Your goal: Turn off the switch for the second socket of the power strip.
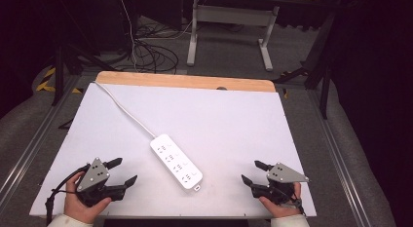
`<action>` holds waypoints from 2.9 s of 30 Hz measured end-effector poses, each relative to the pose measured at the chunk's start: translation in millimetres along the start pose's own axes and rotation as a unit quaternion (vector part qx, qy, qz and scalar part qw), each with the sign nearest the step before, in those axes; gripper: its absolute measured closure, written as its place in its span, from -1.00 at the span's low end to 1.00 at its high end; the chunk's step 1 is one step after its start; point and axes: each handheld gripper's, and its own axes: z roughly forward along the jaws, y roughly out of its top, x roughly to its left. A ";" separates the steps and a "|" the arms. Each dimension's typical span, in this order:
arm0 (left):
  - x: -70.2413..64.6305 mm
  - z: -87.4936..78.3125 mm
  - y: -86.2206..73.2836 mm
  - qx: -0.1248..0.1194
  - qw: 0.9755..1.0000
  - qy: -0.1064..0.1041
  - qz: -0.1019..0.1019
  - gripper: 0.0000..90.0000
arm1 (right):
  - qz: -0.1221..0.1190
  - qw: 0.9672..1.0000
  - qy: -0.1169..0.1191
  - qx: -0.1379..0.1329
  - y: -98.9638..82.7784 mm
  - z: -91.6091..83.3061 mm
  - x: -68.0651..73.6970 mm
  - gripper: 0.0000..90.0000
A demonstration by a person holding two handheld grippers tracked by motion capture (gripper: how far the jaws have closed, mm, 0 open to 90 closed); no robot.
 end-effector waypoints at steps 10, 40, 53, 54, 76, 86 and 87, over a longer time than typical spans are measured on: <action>3.3 -2.9 1.8 -0.011 1.000 -0.017 -0.013 -0.41 | 0.003 1.000 0.003 0.002 -0.6 1.0 -0.7 -0.29; 3.8 -4.0 34.1 0.011 1.000 -0.024 -0.005 -0.19 | 0.003 1.000 0.007 0.014 -2.2 4.7 0.5 -0.29; -3.7 21.2 72.0 0.018 0.998 -0.058 0.012 -0.14 | 0.005 1.000 0.004 0.013 -4.0 1.6 0.4 -0.29; -3.7 21.2 72.0 0.018 0.998 -0.058 0.012 -0.14 | 0.004 1.000 0.005 0.013 -4.0 1.6 0.4 -0.29; -13.2 54.7 96.2 0.033 0.996 -0.077 0.023 -0.02 | 0.004 1.000 0.008 0.012 -4.3 1.7 -0.3 -0.29; -9.9 62.5 98.8 0.062 0.992 -0.110 -0.019 1.00 | 0.002 1.000 0.010 0.013 -4.2 1.7 -0.1 -0.27; -10.6 63.4 98.9 0.064 0.991 -0.113 -0.024 1.00 | 0.002 1.000 0.010 0.013 -4.2 1.7 -0.1 -0.27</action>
